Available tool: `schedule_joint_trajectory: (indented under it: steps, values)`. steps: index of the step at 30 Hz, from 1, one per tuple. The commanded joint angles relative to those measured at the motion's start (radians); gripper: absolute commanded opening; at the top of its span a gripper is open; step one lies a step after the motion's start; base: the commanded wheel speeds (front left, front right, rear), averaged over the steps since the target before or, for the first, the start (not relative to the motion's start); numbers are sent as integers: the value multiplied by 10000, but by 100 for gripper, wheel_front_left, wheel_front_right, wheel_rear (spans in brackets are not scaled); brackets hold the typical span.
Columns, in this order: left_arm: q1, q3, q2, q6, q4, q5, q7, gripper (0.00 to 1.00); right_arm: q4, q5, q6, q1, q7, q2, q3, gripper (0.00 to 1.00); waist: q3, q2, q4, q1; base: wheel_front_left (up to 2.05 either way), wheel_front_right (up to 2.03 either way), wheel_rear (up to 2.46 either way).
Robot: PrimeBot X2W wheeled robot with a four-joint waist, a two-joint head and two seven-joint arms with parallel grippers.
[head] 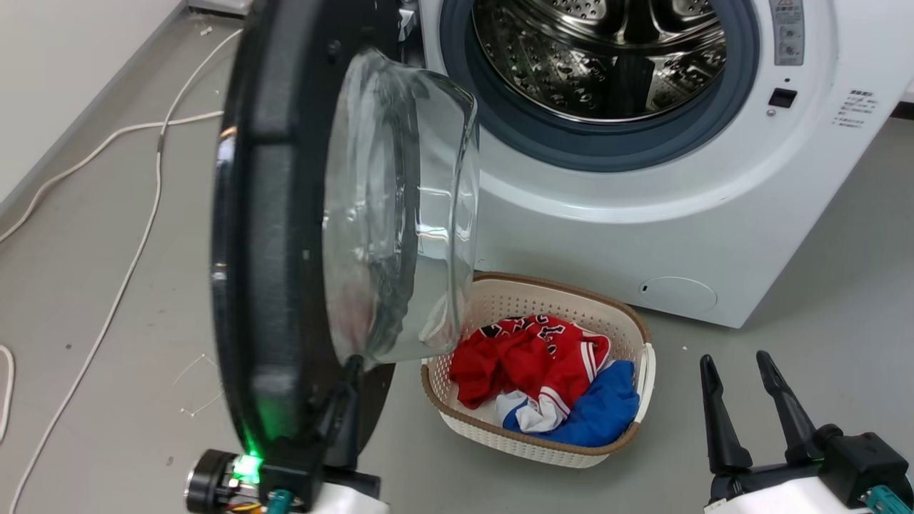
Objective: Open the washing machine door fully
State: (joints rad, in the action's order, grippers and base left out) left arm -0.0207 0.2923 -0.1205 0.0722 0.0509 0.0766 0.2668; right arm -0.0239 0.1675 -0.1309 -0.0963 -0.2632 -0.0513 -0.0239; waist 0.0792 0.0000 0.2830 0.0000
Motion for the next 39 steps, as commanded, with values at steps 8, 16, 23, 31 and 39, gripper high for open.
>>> schedule_joint_trajectory:
  steps: [8,16,23,31,39]
  values:
    - [-74,-1457,-103,318,-115,342,-33,0,36,-97,2,397,-21,20,33,100,404,0,174,0,0,0,0]
    - [263,-3268,-209,501,-58,605,-33,0,95,-292,2,687,-20,20,21,100,938,0,21,0,0,0,0]
    - [872,-4654,-31,562,55,733,-33,0,180,-569,2,990,-21,20,89,100,1555,0,-41,0,0,0,0]
    - [1561,-5938,163,492,310,794,-35,0,280,-813,2,1364,-21,20,39,100,2156,0,-201,0,0,0,0]
    - [2156,-7442,108,144,874,774,-36,0,346,-1039,2,1658,-20,20,88,100,2688,0,-451,0,0,0,0]
